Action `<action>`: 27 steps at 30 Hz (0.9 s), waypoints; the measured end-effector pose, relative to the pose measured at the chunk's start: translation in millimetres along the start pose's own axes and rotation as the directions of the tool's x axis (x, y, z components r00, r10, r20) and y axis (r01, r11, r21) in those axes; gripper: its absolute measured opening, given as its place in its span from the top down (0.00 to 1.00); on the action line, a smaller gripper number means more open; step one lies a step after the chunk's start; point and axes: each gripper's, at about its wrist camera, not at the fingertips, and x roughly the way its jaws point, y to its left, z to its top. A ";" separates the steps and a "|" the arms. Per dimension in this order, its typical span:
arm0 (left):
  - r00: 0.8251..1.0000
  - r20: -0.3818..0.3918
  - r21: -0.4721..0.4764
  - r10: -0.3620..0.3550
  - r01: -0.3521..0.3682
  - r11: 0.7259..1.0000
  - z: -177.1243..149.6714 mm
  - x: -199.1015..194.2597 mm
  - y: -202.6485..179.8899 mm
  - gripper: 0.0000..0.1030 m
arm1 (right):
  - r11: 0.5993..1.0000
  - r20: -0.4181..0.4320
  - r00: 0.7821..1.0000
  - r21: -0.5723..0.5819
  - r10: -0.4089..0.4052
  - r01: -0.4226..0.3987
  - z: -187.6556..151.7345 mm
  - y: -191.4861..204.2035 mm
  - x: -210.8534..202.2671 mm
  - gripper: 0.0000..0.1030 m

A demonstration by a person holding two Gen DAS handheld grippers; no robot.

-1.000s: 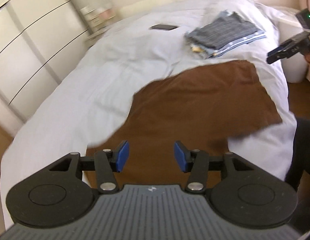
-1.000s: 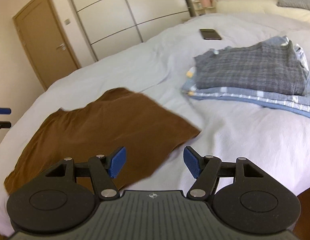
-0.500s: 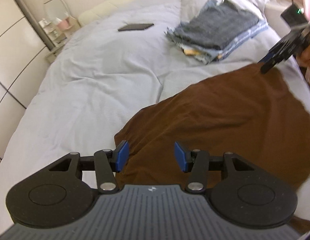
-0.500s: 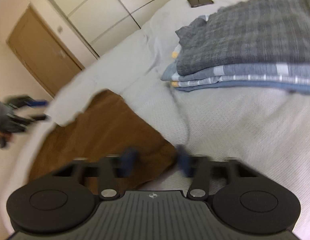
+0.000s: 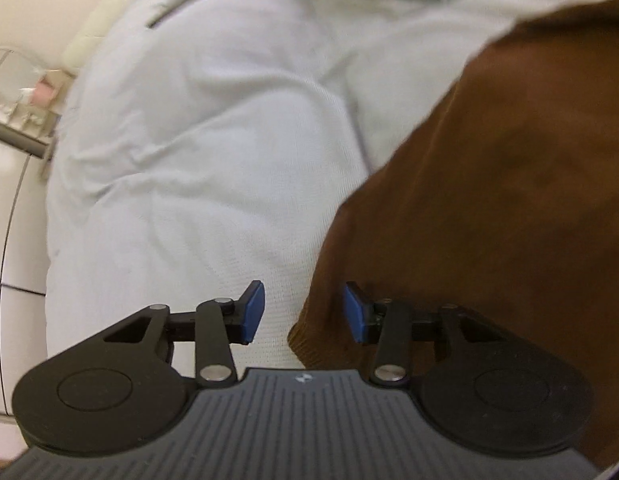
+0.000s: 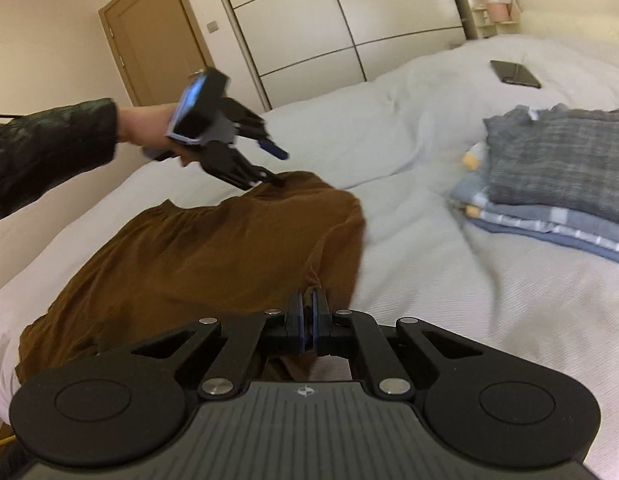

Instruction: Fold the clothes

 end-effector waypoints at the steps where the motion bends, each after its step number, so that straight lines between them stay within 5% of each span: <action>1: 1.000 -0.010 0.027 -0.009 0.009 1.000 0.3 4.9 -1.6 0.66 | 1.000 -0.001 1.000 0.004 0.005 -0.005 -0.6 0.6 0.9 0.96; 6: 1.000 -0.029 0.133 -0.006 0.010 0.991 2.1 9.5 -12.3 1.00 | 0.999 -0.008 0.999 0.030 -0.041 0.041 -2.8 -3.2 -2.0 0.96; 9: 0.998 0.011 0.149 0.058 -0.059 0.987 0.3 -10.1 -12.9 1.00 | 0.997 0.016 0.998 0.039 -0.062 0.061 4.0 1.9 -16.9 0.96; 14: 0.985 0.075 0.153 0.154 -0.164 0.975 -19.8 -66.7 -13.7 1.00 | 0.990 0.069 0.991 -0.088 0.118 -0.112 22.8 71.9 -44.8 0.96; 21: 0.969 0.087 0.153 0.231 -0.242 0.958 -60.9 -130.2 -29.1 1.00 | 0.903 0.022 0.929 -0.247 0.368 -0.352 18.5 194.9 -19.6 0.97; 27: 0.959 0.090 0.137 0.270 -0.280 0.950 -109.3 -158.4 -41.4 0.99 | 0.837 -0.047 0.881 -0.291 0.471 -0.464 8.8 275.5 15.4 0.97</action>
